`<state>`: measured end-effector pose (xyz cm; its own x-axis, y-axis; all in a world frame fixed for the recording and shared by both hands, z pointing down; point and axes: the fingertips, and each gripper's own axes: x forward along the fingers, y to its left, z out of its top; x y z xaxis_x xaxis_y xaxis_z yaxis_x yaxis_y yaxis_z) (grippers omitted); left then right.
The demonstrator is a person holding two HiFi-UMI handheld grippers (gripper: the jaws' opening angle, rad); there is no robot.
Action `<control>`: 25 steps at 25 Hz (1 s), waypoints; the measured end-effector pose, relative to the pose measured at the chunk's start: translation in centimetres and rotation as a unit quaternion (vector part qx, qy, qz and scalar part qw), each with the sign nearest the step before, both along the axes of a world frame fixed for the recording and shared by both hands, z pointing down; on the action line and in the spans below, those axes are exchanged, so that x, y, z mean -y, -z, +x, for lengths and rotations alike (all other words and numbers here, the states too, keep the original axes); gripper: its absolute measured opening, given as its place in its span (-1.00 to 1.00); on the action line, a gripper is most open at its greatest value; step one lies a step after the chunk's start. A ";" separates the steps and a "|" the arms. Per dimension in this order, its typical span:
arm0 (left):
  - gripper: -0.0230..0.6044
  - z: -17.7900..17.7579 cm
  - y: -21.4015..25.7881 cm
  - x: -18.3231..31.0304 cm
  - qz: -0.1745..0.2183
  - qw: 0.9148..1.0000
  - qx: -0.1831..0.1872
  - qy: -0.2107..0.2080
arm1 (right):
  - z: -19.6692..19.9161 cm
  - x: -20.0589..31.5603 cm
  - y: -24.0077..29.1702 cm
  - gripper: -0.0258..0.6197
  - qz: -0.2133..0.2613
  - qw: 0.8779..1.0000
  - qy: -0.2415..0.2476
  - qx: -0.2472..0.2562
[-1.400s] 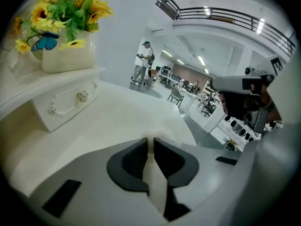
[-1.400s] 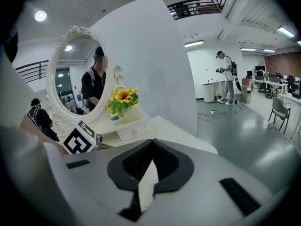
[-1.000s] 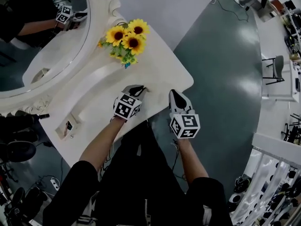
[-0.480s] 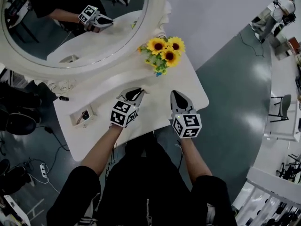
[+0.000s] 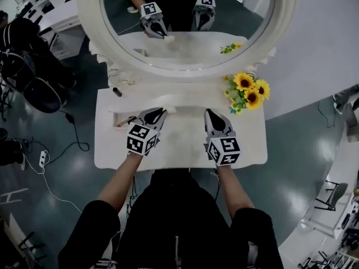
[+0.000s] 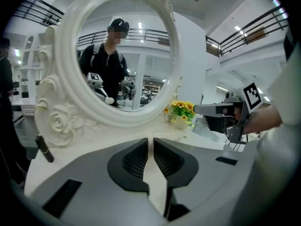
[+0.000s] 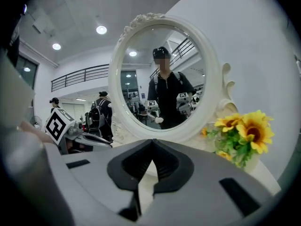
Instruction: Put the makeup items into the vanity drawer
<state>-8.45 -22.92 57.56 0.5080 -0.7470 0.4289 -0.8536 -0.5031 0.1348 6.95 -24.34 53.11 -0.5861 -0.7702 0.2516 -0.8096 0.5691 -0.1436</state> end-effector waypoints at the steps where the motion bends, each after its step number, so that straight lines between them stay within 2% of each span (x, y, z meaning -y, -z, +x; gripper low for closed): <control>1: -0.77 -1.5 0.1 -0.4 0.000 1.000 -0.001 0.016 | -1.2 0.2 0.1 -0.91 0.001 1.000 0.014 0.000; 7: -0.77 -10.3 -0.1 -3.2 -0.005 0.994 -0.002 0.107 | -7.2 0.9 0.6 -0.91 0.009 0.996 0.084 -0.001; 11: -0.77 -14.6 -0.7 -4.7 -0.016 0.989 0.000 0.144 | -9.7 1.2 0.6 -0.91 0.008 0.994 0.112 -0.001; 15: -0.77 -17.7 -2.7 -5.4 -0.045 0.985 0.032 0.162 | -10.9 1.2 0.0 -0.90 0.003 0.992 0.124 -0.003; 18: -0.77 -18.9 -4.7 -5.2 -0.075 0.982 0.062 0.160 | -11.0 1.3 -0.3 -0.90 -0.001 0.992 0.123 -0.006; 25: -0.74 -20.4 -10.5 -4.4 -0.169 0.968 0.099 0.159 | -8.5 2.2 -0.6 -0.90 -0.007 0.995 0.094 -0.012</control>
